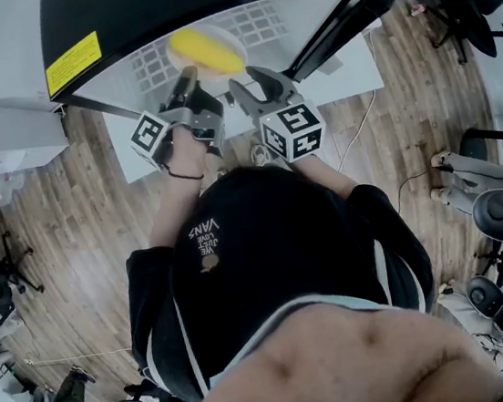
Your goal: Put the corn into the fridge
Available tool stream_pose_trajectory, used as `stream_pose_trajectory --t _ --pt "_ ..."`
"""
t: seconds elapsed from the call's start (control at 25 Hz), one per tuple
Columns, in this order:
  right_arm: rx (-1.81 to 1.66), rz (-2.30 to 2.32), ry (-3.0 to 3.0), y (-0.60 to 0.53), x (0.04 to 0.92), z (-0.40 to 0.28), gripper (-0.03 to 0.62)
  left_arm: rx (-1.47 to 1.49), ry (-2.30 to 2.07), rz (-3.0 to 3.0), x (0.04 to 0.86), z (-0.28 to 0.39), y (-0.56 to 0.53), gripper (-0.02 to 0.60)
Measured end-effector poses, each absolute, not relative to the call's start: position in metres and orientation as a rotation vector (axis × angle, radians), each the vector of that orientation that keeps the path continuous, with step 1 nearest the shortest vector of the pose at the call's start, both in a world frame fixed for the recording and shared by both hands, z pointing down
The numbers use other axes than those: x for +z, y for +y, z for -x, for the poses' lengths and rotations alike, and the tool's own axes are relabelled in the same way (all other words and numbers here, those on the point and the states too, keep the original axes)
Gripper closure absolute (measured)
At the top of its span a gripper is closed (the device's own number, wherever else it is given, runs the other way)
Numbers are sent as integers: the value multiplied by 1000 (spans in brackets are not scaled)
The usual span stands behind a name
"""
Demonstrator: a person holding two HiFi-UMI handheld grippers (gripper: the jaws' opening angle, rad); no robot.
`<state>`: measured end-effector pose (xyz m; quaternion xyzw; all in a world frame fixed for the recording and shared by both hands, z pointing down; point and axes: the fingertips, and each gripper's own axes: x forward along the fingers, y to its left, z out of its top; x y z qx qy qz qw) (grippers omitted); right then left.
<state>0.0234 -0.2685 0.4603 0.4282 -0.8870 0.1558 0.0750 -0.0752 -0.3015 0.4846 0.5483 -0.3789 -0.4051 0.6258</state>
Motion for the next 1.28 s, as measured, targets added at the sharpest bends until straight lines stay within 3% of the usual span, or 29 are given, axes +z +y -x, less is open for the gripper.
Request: stream_pose_trajectory --t 1.28 --pt "472 -1229 -2679 -310 463 -16 419 -1000 -897 -1205 487 82 -297 526"
